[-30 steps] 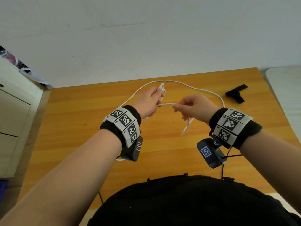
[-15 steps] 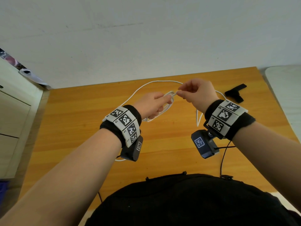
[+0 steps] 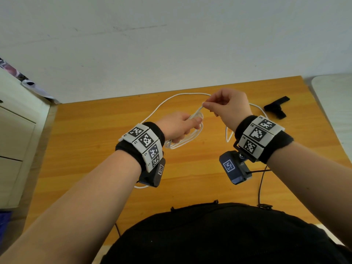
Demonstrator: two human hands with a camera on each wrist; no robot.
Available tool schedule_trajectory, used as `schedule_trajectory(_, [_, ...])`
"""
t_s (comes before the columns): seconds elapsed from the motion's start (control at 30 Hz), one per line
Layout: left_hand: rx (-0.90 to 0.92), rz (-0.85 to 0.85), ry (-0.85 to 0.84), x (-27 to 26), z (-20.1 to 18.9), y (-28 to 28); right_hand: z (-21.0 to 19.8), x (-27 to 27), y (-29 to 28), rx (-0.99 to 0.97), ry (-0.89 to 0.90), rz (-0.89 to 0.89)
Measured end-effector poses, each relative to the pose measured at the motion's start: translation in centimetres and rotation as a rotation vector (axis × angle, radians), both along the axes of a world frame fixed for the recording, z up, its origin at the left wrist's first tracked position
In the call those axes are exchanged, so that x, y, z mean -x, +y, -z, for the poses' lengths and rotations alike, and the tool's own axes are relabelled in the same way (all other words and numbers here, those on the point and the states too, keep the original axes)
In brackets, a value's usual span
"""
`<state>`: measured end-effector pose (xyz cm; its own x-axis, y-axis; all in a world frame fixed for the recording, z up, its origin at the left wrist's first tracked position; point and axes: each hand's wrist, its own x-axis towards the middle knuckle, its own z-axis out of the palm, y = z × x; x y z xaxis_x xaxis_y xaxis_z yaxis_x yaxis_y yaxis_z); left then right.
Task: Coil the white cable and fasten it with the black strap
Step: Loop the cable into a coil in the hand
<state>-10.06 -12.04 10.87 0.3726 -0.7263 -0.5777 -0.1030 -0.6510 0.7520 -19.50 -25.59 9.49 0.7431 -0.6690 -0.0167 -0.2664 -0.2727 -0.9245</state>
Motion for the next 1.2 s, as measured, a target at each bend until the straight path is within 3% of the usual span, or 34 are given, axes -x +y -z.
schedule_trajectory(0.13, [0.068,-0.067,0.080,0.0,-0.1,0.1,0.5,0.1,0.0,0.035,0.059,-0.002])
schedule_trajectory(0.63, [0.217,-0.388,0.536,-0.9,-0.4,0.1,2.0,0.7,0.3,-0.175,0.088,0.022])
schedule_trajectory(0.8, [0.314,-0.490,0.643,-1.4,-0.9,0.3,2.9,1.6,0.5,-0.126,0.222,-0.045])
schedule_trajectory(0.93, [0.341,-0.506,0.685,-1.7,-1.3,0.3,3.6,2.1,0.9,-0.054,0.351,-0.136])
schedule_trajectory(1.2, [0.355,-0.506,0.747,-2.0,-1.6,0.7,4.1,2.5,0.5,-0.015,0.361,-0.059])
